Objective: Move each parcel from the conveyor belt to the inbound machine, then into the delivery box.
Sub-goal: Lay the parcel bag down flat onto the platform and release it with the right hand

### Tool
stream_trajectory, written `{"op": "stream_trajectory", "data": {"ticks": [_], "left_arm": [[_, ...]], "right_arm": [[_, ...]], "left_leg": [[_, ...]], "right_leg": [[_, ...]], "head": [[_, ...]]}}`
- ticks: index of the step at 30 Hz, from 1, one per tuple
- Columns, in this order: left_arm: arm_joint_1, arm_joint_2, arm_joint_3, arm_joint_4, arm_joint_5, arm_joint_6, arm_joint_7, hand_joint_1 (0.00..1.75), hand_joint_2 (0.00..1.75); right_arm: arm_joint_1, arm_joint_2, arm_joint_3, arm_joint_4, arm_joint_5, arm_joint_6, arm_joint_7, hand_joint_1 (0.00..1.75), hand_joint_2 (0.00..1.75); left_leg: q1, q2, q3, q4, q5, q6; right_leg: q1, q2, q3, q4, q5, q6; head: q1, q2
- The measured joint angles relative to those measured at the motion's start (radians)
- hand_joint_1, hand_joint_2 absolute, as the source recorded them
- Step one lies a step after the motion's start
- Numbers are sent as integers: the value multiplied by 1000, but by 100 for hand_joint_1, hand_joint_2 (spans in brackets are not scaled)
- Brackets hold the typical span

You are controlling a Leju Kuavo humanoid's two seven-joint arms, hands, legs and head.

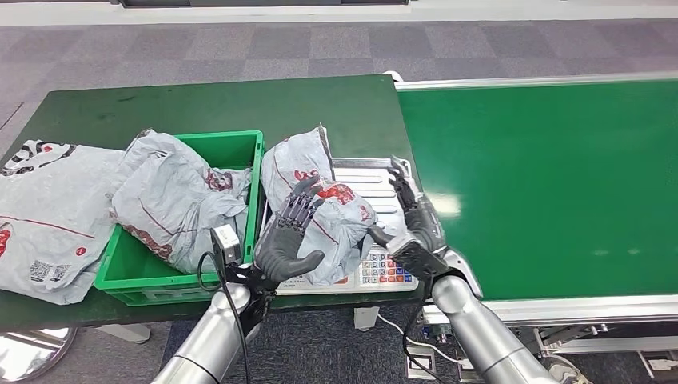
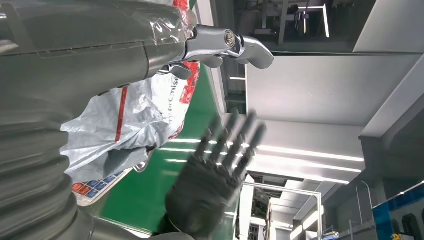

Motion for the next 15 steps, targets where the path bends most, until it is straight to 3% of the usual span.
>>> {"op": "stream_trajectory", "data": {"ticks": [4,9,15], "left_arm": [[7,2,0,-10,-5,0,0,0,175],[14,2,0,-20,-12,2,0,0,175],[17,2,0,-21,-27,25,0,0,175]], "right_arm": [[68,-14,-84,-80,-10,-8,2,0,175],[161,3,-234,-133,-73,-104,-49,0,175],[249,65,-475,-153,-181,-35,-126,0,175]], "left_leg": [[0,1,0,0,0,0],[0,-3,0,0,0,0],[-1,-2,0,0,-1,1]], "right_leg": [[0,0,0,0,0,0],[0,-3,1,0,-1,1],[-1,-2,1,0,-1,1]], "head": [[0,0],[0,0],[0,0]]}}
